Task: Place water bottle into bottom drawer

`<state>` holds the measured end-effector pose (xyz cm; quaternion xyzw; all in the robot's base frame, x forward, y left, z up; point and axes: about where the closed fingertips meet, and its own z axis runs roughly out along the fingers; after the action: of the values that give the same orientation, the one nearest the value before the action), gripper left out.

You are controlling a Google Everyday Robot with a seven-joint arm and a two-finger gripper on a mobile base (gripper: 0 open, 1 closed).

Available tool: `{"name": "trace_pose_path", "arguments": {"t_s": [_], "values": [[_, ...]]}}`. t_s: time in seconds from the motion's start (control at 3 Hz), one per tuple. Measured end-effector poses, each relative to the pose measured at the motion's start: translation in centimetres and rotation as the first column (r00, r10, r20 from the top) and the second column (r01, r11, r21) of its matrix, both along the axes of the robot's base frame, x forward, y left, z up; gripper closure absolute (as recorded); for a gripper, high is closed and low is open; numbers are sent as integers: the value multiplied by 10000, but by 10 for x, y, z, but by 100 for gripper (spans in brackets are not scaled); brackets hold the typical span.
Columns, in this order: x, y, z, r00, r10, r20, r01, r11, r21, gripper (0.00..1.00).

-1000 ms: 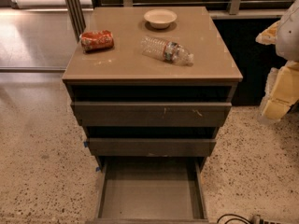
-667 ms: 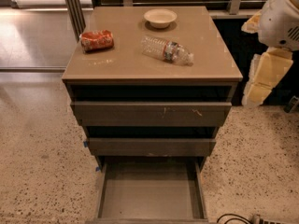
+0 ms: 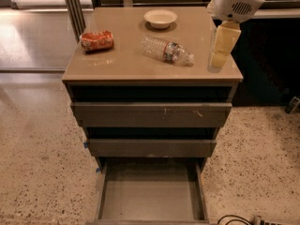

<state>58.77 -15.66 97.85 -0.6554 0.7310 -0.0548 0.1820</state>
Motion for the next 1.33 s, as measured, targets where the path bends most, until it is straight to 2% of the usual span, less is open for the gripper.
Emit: {"name": "trace_pose_path", "arguments": {"t_s": [0.67, 1.33], "values": [[12, 8, -12, 10000, 92, 22, -93, 9997, 218, 0], [88, 48, -62, 9995, 298, 51, -300, 9992, 254, 0]]}}
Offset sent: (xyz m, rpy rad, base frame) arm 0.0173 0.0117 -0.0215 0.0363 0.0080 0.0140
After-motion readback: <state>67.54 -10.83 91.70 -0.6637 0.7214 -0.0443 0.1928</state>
